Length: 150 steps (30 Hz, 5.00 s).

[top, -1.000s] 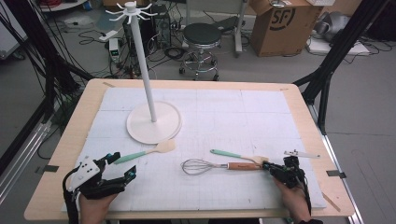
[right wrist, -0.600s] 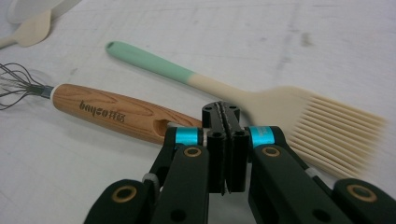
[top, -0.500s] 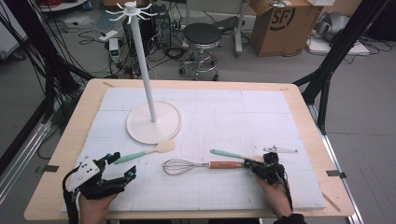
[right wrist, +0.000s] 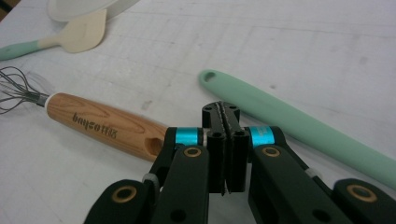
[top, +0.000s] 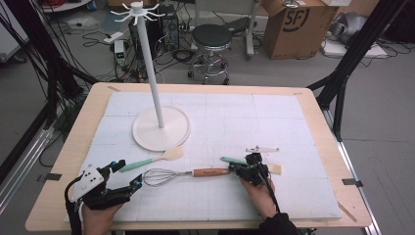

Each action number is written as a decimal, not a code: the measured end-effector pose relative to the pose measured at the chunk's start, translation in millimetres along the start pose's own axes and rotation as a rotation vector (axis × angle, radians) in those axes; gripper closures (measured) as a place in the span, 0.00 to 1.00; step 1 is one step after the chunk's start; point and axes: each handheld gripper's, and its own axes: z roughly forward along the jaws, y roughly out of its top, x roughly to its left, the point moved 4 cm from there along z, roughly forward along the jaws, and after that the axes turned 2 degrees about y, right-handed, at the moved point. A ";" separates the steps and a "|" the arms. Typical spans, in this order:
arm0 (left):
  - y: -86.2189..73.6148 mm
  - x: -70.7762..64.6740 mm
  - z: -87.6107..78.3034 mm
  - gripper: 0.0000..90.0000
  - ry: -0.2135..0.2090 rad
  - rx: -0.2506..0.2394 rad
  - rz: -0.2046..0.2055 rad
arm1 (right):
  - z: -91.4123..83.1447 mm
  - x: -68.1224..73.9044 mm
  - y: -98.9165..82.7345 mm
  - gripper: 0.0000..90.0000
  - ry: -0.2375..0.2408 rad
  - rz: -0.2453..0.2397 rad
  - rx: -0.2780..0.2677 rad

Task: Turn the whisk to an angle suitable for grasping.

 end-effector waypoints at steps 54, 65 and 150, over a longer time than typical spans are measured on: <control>1.5 2.8 -6.9 0.23 0.010 -0.018 -0.007 | 34.4 47.4 6.2 1.00 0.032 0.010 0.011; 1.7 1.4 -6.2 0.23 0.008 -0.017 -0.001 | 28.3 56.7 -6.6 1.00 0.071 -0.003 0.034; 1.0 7.3 -9.9 0.24 0.020 -0.016 -0.009 | 16.2 79.1 20.7 0.38 0.133 -0.132 -0.100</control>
